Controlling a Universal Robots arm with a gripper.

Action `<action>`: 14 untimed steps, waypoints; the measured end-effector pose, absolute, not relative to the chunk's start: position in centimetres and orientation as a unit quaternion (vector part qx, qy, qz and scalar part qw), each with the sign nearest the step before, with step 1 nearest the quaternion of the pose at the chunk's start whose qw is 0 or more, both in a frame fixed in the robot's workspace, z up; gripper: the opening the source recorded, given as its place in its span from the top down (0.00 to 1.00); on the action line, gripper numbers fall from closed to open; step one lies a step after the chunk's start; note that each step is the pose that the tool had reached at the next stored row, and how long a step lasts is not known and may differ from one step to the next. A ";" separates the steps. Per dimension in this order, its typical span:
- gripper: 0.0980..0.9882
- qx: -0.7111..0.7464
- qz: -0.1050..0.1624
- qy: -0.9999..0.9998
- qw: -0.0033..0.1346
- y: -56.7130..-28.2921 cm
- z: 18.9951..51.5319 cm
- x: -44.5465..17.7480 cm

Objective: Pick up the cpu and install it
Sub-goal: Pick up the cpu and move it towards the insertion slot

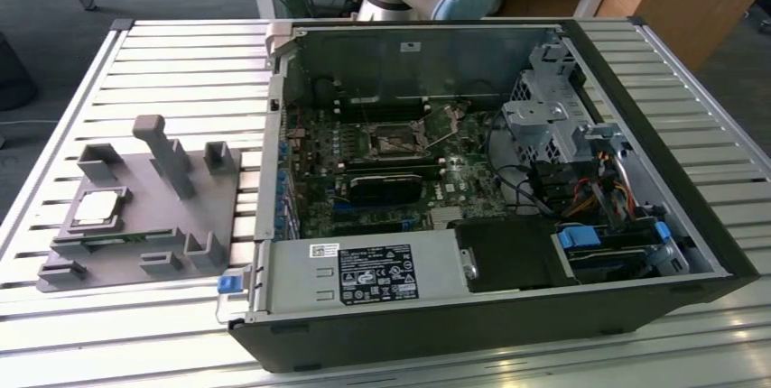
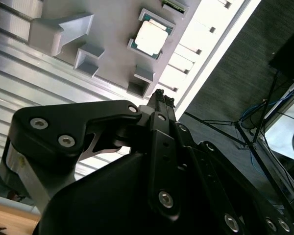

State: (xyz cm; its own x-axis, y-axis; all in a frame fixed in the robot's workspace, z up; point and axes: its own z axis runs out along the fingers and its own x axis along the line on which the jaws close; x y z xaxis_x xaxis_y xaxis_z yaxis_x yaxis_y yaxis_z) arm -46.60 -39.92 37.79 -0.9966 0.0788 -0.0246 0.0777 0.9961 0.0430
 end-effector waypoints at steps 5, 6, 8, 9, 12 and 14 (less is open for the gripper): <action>0.99 0.039 0.020 0.999 0.013 -39.9 37.6 -46.6; 0.99 0.039 0.020 0.999 0.013 -39.9 37.5 -46.6; 0.99 0.039 0.020 0.999 0.013 -39.9 37.4 -46.6; 0.99 0.039 0.020 0.999 0.013 -39.9 37.3 -46.6; 0.99 0.039 0.020 0.999 0.013 -39.9 37.1 -46.6; 0.99 0.039 0.020 0.999 0.013 -39.9 36.9 -46.6</action>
